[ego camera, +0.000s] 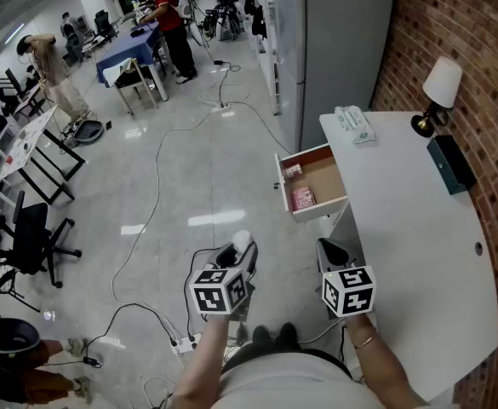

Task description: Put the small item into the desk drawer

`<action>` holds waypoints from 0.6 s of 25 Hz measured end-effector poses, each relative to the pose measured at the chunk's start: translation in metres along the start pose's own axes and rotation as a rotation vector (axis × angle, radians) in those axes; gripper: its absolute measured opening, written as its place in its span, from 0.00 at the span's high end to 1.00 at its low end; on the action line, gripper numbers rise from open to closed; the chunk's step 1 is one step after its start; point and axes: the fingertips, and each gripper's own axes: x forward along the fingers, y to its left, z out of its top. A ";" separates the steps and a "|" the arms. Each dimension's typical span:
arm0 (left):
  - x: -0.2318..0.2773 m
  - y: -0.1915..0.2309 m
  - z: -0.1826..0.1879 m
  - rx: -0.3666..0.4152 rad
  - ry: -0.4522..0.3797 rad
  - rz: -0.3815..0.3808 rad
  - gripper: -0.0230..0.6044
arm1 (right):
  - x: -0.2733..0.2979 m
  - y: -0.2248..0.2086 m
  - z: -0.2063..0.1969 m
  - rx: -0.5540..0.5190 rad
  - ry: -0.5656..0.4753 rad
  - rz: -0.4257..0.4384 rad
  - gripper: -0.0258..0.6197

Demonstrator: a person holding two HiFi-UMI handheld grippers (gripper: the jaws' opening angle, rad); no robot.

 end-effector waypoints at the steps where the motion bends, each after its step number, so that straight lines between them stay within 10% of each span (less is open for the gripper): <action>1: 0.000 -0.002 -0.001 0.000 0.001 0.002 0.67 | 0.000 -0.002 0.000 0.002 -0.002 -0.002 0.95; 15: -0.007 -0.018 -0.012 -0.008 -0.013 0.025 0.67 | -0.016 -0.006 -0.009 0.030 -0.006 0.025 0.95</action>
